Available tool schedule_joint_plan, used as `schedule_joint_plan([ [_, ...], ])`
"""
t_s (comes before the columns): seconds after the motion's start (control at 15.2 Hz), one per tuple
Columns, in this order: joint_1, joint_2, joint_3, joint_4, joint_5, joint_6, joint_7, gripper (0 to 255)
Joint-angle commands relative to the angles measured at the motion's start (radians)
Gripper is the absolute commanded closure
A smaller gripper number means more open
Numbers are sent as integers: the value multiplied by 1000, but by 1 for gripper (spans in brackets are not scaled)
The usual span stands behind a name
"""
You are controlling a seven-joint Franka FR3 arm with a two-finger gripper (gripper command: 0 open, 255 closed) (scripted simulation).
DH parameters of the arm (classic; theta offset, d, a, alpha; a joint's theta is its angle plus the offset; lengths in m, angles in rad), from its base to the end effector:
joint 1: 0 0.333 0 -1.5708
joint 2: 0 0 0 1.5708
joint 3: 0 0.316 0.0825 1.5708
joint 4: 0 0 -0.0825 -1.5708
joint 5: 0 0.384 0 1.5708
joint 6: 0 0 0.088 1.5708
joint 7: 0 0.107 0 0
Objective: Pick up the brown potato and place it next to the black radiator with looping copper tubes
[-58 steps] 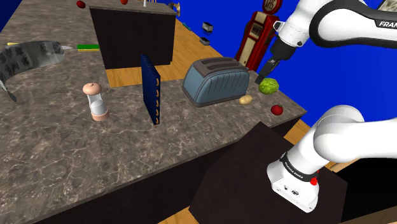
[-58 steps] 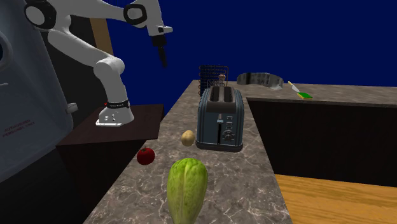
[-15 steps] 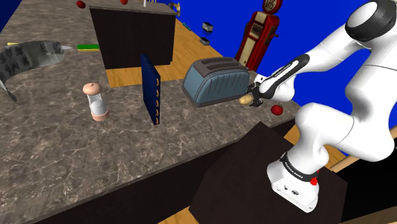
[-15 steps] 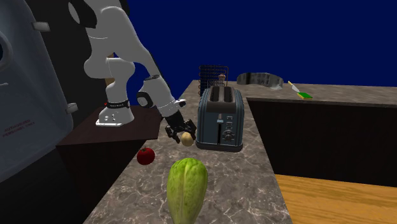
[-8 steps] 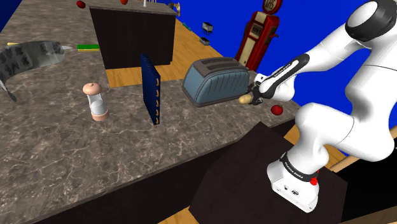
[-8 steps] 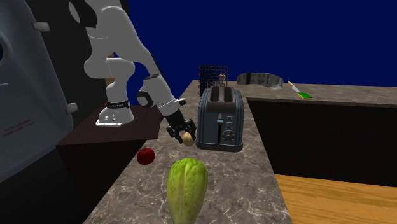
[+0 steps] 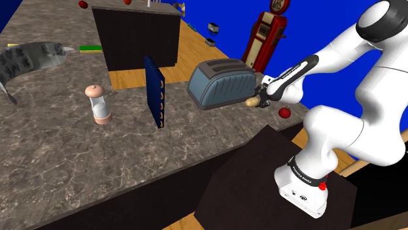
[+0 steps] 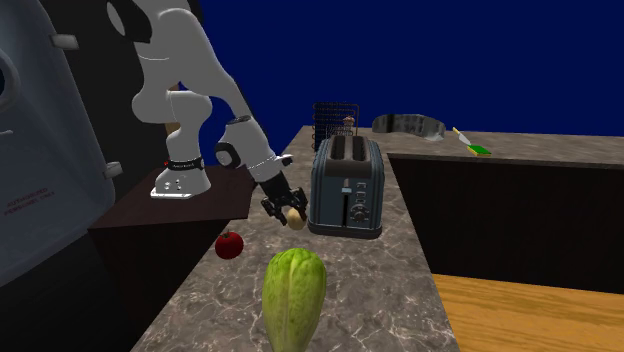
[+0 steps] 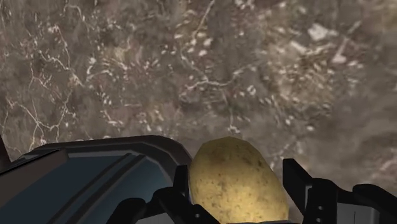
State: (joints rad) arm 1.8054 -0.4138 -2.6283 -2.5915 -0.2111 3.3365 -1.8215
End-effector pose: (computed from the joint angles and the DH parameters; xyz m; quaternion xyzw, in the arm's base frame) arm 0.3418 -0.3135 0.1768 0.8216 0.5259 0.1398 0.1697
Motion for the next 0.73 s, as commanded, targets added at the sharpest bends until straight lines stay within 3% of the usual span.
schedule_joint_plan([
  [0.0, -36, 13, 33, -6, -10, -24, 8, 255],
  [0.33, -192, 77, 188, -23, -32, -92, 34, 255],
  [0.66, -410, 126, 412, -35, -31, -165, 42, 255],
])
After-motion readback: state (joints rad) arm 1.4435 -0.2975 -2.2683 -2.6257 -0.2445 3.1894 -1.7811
